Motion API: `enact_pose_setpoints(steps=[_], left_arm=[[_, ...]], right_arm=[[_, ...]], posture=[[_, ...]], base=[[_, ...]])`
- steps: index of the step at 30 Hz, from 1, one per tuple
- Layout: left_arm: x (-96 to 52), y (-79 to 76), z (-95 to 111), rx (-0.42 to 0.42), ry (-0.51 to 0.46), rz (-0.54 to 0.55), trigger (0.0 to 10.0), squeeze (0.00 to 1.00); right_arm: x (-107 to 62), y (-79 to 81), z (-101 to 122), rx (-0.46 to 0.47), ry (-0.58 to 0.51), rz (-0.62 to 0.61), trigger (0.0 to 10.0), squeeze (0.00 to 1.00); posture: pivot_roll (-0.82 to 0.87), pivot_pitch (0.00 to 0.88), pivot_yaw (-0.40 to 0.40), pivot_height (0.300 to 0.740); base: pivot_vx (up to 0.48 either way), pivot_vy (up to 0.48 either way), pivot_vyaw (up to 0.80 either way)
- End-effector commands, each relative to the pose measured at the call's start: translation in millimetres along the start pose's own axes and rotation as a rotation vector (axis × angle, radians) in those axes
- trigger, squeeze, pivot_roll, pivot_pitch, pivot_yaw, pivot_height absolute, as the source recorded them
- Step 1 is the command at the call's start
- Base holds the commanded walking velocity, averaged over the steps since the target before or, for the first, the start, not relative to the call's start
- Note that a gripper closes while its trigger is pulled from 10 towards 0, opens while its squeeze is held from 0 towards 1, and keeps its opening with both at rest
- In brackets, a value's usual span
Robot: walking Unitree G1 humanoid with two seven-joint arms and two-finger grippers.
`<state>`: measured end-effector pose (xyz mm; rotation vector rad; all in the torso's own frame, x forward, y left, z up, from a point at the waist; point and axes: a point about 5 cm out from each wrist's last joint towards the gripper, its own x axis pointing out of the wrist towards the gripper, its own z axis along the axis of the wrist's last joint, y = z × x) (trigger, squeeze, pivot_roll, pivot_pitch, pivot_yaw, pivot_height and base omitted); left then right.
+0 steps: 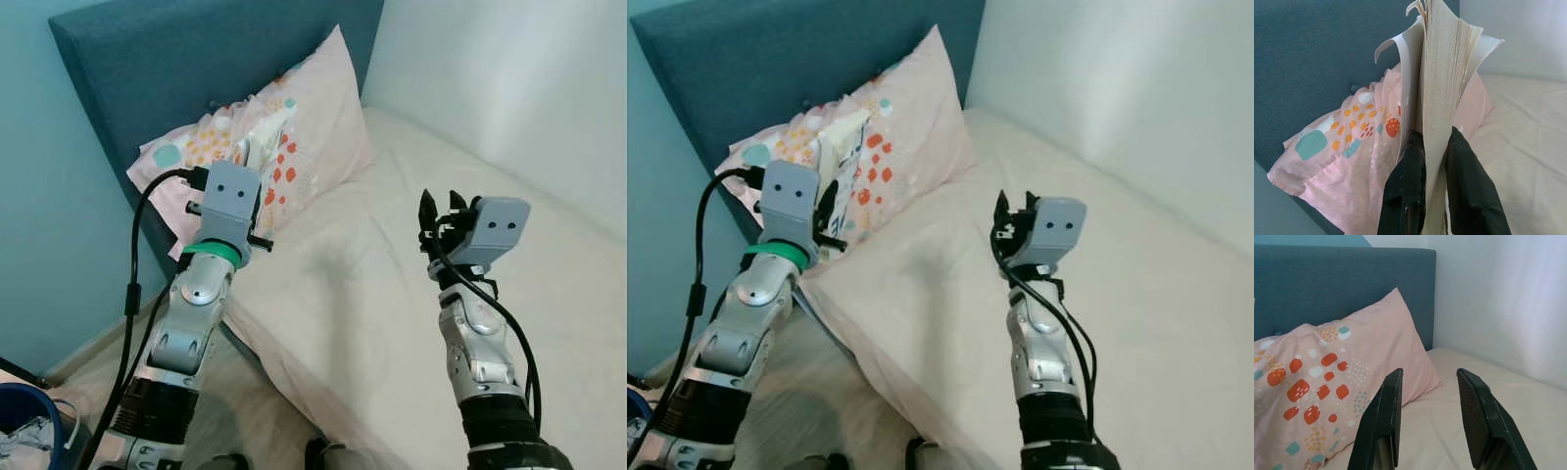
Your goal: Clean up the room
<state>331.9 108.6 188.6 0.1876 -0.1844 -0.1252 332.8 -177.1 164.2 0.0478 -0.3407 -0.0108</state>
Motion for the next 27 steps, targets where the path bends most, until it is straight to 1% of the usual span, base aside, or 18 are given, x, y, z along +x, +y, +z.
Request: enact_pose_setpoints(steps=[1, 22, 27], left_arm=[[-2.7, -0.9, 0.3, -0.006, -0.012, -0.004, 10.0, 0.00], [-1.3, 0.1, 1.2, -0.001, -0.018, -0.001, 10.0, 0.00], [-0.5, -0.9, 1.8, -0.002, -0.018, -0.005, 10.0, 0.00]], right_arm=[[-3.4, -1.4, -4.6, -0.005, 0.027, -0.001, 10.0, 0.00], [-1.2, -0.2, -3.5, -0.009, 0.024, 0.005, 10.0, 0.00], [-1.2, -1.0, -3.2, -0.011, 0.023, 0.002, 10.0, 0.00]], posture=[[-0.07, 0.117, 0.014, 0.740], [-0.07, 0.104, 0.017, 0.740], [-0.07, 0.104, 0.019, 0.740]], base=[[-0.390, 0.000, 0.00], [-0.382, 0.000, 0.00], [0.000, 0.000, 0.00]])
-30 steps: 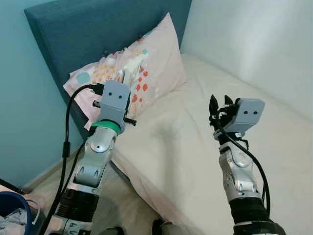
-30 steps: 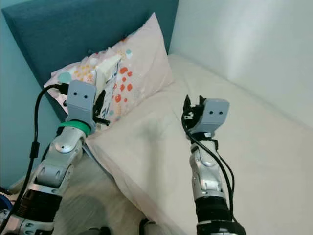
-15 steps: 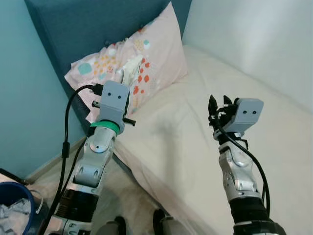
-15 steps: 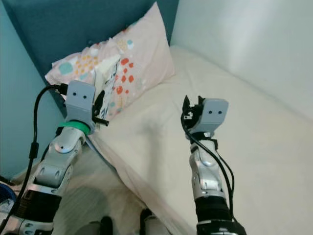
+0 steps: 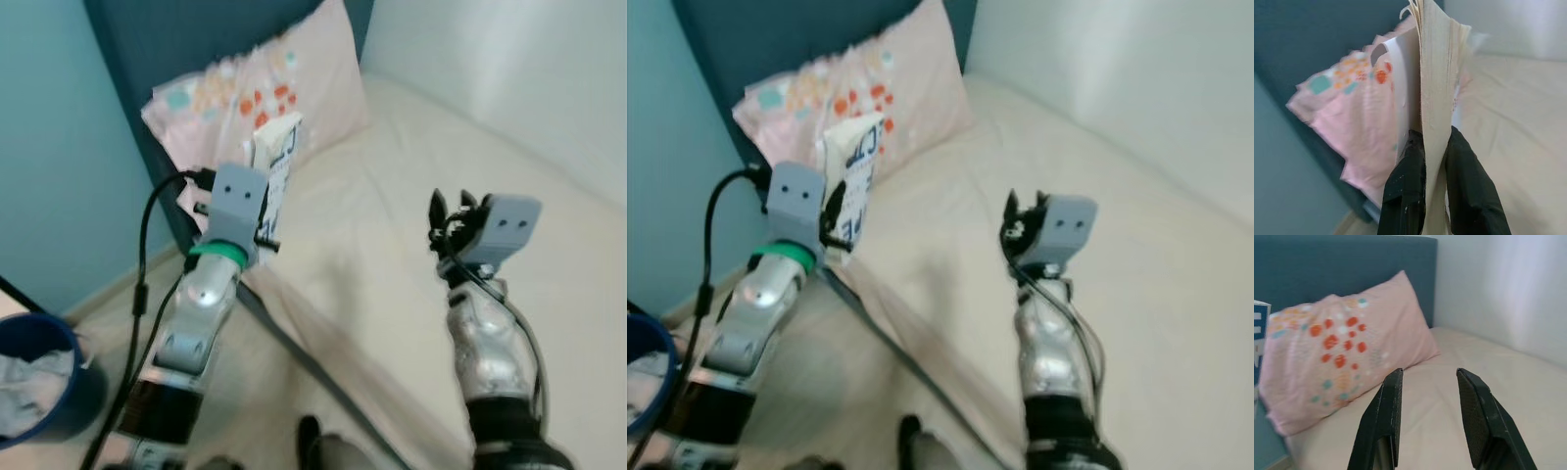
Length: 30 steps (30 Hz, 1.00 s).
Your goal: Clean up the room
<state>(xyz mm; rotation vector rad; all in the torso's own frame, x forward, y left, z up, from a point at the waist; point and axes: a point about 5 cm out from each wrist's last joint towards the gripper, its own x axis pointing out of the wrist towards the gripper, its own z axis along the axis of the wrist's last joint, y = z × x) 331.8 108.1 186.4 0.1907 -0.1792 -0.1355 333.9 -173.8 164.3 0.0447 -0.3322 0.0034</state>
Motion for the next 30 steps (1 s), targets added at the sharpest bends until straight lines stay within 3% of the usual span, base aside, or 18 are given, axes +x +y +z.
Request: enact_pose_setpoints(steps=[1, 5, 30], left_arm=[[-0.2, 0.1, 3.8, -0.004, -0.023, 0.006, 10.0, 0.00], [0.3, 0.4, 4.5, 0.019, -0.026, 0.010, 10.0, 0.00], [2.2, 2.5, 7.1, 0.019, -0.047, 0.020, 10.0, 0.00]], right_arm=[[-2.3, -4.3, -2.8, -0.010, 0.014, -0.013, 10.0, 0.00], [-2.5, -4.1, -2.9, -0.009, 0.014, -0.014, 10.0, 0.00], [-2.6, -4.3, -3.4, -0.010, 0.013, -0.021, 10.0, 0.00]], posture=[[-0.07, 0.104, 0.019, 0.740], [-0.07, 0.105, 0.020, 0.740], [-0.07, 0.105, 0.026, 0.740]], base=[[0.000, 0.000, 0.00], [0.000, 0.000, 0.00], [0.350, 0.000, 0.00]])
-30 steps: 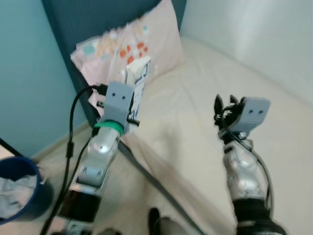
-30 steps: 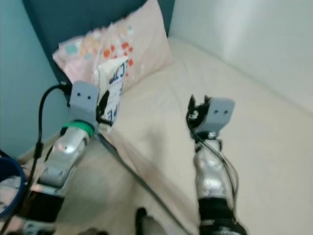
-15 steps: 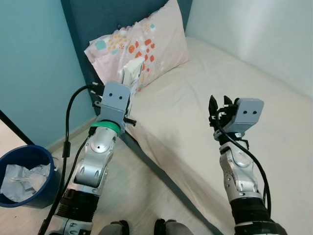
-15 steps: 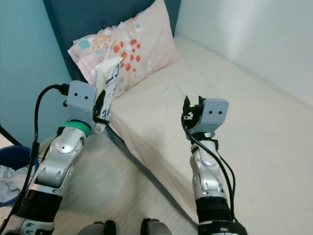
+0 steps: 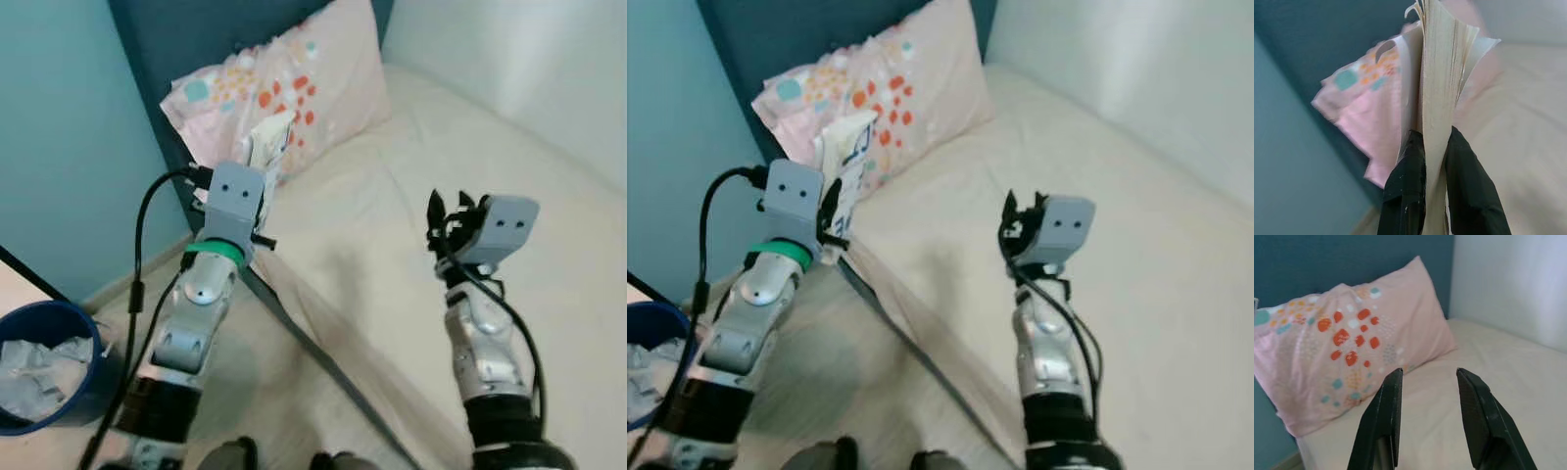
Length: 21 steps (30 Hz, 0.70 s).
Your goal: Clean up the room
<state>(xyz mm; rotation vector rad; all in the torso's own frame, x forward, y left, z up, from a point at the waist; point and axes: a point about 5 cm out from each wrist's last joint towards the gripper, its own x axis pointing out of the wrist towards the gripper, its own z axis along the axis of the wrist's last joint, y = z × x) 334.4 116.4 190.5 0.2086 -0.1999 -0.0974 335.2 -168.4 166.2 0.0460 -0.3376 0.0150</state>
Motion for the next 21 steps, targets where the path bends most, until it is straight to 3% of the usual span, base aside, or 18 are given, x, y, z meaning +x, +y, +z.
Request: enact_pose_setpoints(steps=[1, 12, 21], left_arm=[[0.2, -6.6, 5.3, -0.004, -0.031, -0.017, 10.0, 0.00], [0.9, -5.7, 5.5, -0.004, -0.032, -0.013, 10.0, 0.00], [0.9, -8.8, 6.6, -0.018, -0.037, -0.025, 10.0, 0.00]], right_arm=[[-4.5, -9.7, -4.5, -0.013, 0.018, -0.032, 10.0, 0.00], [-4.1, -8.8, -4.6, -0.009, 0.018, -0.034, 10.0, 0.00], [-4.1, -9.3, -4.8, -0.009, 0.019, -0.036, 10.0, 0.00]], posture=[[-0.07, 0.105, 0.026, 0.740], [-0.06, 0.104, 0.028, 0.740], [-0.07, 0.104, 0.028, 0.740]], base=[[0.315, 0.000, 0.00], [0.302, 0.000, 0.00], [0.000, 0.000, 0.00]])
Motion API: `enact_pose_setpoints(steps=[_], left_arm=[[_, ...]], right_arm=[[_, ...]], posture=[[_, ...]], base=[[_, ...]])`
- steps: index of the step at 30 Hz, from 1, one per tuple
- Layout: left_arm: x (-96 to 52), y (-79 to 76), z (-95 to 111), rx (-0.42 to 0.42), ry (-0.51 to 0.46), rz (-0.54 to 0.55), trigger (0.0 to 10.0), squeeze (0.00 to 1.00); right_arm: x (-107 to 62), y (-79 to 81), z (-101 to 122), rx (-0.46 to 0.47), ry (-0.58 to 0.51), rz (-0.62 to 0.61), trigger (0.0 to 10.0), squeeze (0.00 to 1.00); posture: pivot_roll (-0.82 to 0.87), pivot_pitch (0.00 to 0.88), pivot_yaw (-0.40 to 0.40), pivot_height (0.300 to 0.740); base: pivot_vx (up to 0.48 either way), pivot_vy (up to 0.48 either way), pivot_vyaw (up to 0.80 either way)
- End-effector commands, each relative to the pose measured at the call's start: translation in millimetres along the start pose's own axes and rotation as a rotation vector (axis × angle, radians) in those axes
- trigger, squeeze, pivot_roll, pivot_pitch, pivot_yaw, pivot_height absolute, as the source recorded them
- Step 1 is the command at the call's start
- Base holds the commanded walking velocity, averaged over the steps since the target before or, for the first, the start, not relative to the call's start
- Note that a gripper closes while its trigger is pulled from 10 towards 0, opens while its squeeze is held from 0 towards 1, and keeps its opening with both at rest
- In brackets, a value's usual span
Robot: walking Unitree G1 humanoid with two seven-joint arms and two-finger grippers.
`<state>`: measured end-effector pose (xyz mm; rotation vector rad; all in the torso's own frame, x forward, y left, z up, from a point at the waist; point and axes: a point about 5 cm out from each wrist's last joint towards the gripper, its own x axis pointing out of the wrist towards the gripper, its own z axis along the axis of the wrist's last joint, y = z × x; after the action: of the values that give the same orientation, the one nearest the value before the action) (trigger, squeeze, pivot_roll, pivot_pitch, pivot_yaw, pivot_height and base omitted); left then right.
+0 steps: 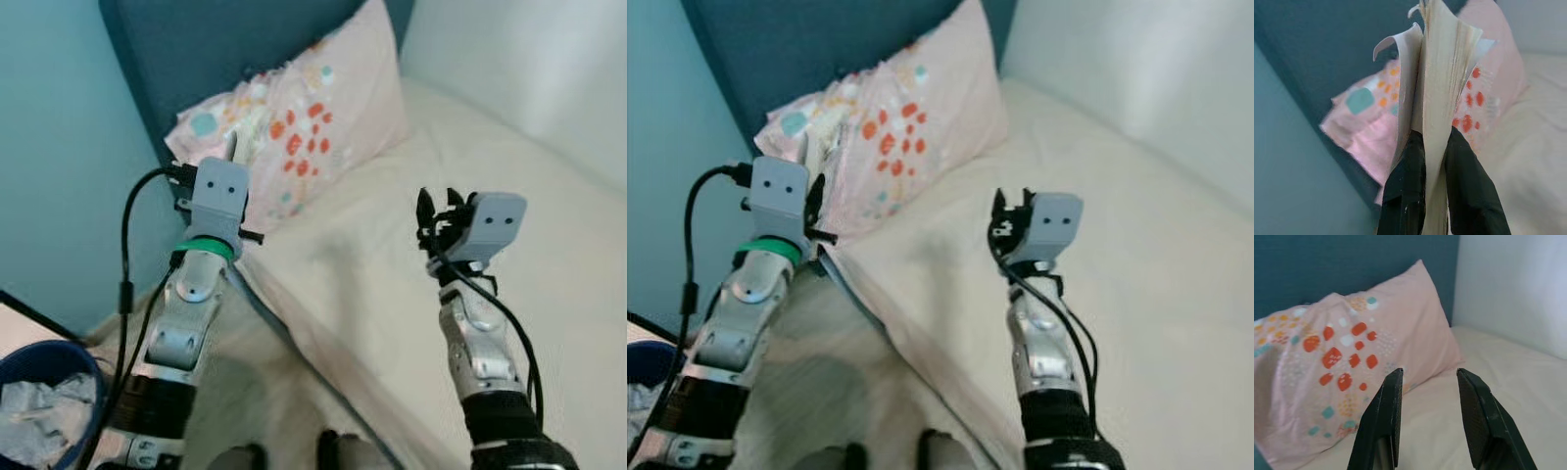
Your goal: Clean up the room
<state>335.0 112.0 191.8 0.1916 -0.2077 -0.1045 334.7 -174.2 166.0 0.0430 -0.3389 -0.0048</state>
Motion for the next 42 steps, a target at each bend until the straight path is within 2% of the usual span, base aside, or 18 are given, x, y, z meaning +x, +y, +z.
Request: enact_pose_setpoints(steps=[1, 8, 22, 42], left_arm=[[-0.4, -5.1, 4.5, -0.003, -0.028, -0.021, 10.0, 0.00], [-1.5, -6.8, 2.7, -0.001, -0.024, -0.028, 10.0, 0.00], [-6.9, -8.8, -1.9, 0.048, -0.028, -0.055, 10.0, 0.00], [-7.9, -11.1, -3.7, 0.058, -0.030, -0.068, 10.0, 0.00]], right_arm=[[-3.7, -3.8, -5.1, -0.002, 0.020, -0.018, 10.0, 0.00], [-4.6, -4.8, -5.8, 0.011, 0.023, -0.032, 10.0, 0.00], [-7.6, -5.3, -8.2, 0.013, 0.033, -0.041, 10.0, 0.00], [-8.3, -6.3, -8.8, 0.009, 0.038, -0.042, 10.0, 0.00]], posture=[[-0.07, 0.105, 0.028, 0.740], [-0.07, 0.108, 0.030, 0.730], [-0.07, 0.116, 0.033, 0.675], [-0.07, 0.115, 0.035, 0.605]], base=[[0.000, 0.000, 0.00], [0.000, 0.000, 0.00], [0.000, 0.000, 0.00], [0.000, 0.000, 0.00]])
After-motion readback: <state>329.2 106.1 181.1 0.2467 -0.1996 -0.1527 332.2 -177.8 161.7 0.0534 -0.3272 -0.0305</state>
